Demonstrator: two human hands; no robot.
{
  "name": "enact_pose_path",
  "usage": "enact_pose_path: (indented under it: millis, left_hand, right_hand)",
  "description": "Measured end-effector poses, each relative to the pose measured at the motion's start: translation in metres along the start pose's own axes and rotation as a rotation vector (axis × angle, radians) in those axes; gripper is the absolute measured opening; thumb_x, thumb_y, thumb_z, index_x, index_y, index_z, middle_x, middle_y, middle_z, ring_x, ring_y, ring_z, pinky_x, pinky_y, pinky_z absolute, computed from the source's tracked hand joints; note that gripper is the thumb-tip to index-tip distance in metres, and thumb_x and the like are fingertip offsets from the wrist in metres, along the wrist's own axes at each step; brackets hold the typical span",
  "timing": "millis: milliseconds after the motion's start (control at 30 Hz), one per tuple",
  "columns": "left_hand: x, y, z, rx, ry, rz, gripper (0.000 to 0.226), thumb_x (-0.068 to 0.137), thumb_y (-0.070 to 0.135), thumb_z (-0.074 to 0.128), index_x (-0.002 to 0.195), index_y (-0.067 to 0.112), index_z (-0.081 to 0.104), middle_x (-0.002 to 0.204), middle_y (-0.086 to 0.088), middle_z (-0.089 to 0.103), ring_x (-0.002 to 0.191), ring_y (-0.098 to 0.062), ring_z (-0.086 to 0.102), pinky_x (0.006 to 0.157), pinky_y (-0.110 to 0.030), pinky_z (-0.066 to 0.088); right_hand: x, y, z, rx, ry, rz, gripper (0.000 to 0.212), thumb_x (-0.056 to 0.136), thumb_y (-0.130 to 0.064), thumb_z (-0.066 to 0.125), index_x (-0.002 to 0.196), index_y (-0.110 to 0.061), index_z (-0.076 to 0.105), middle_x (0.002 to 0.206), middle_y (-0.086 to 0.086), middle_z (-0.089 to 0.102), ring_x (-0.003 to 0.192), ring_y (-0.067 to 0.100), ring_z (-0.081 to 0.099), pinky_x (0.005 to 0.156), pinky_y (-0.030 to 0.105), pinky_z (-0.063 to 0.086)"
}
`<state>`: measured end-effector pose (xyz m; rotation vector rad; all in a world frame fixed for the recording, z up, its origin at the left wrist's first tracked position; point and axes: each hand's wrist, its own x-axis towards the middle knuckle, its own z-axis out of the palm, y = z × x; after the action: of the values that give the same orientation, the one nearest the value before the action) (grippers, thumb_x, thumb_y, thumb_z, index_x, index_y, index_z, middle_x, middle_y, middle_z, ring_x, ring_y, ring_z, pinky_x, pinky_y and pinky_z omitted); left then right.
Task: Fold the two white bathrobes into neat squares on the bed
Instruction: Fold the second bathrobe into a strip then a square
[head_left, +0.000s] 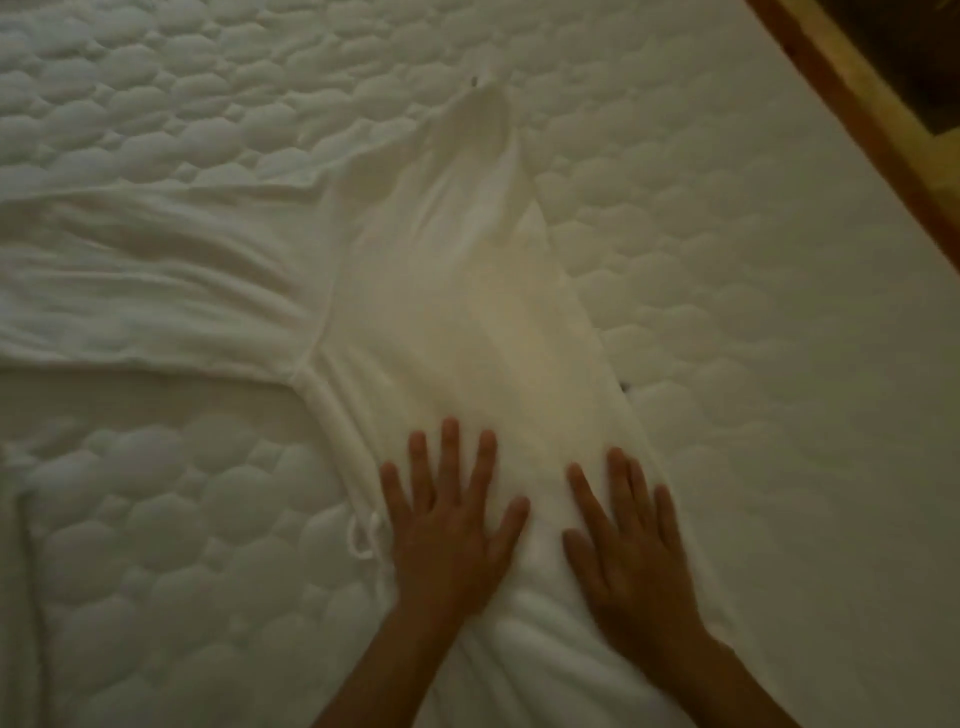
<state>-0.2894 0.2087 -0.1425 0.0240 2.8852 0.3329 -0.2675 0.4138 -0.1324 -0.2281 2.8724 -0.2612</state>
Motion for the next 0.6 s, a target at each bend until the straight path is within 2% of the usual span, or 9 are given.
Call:
enact_pose_path:
  millis: [133,300,467,600]
  left_hand:
    - [0.006,-0.001,0.012,0.079,0.03,0.001,0.074,0.097,0.067,0.031,0.161,0.031,0.025,0.171,-0.007,0.014,0.157,-0.038,0.008,0.12,-0.068,0.01]
    - [0.013,0.0,0.03,0.111,0.121,-0.023,0.072,0.097,0.066,0.028,0.161,0.033,0.025,0.171,-0.006,0.014,0.157,-0.036,0.009,0.119,-0.067,0.01]
    - [0.014,-0.004,0.04,0.126,0.203,0.002,0.073,0.097,0.066,0.029,0.161,0.032,0.024,0.17,-0.008,0.015,0.157,-0.036,0.011,0.119,-0.069,0.009]
    - [0.014,0.0,0.038,0.099,0.127,-0.041,0.074,0.095,0.07,0.022,0.161,0.038,0.011,0.172,-0.003,0.005,0.158,-0.034,0.002,0.121,-0.067,0.0]
  right_hand:
    - [-0.046,0.049,0.005,0.001,-0.042,-0.049,0.06,0.1,-0.055,0.025,0.154,-0.032,0.036,0.167,0.011,0.016,0.154,0.028,0.017,0.121,0.057,0.017]
    - [-0.04,0.053,0.013,0.035,0.031,-0.103,0.06,0.097,-0.048,0.036,0.152,-0.026,0.04,0.164,0.018,0.021,0.152,0.033,0.021,0.119,0.062,0.019]
    - [-0.039,0.058,0.028,-0.014,0.071,-0.137,0.062,0.098,-0.046,0.034,0.157,-0.026,0.031,0.166,0.019,0.015,0.154,0.034,0.013,0.119,0.062,0.015]
    - [-0.04,0.061,0.038,-0.062,0.088,-0.16,0.063,0.101,-0.046,0.029,0.16,-0.028,0.018,0.168,0.018,0.006,0.155,0.032,0.003,0.121,0.06,0.008]
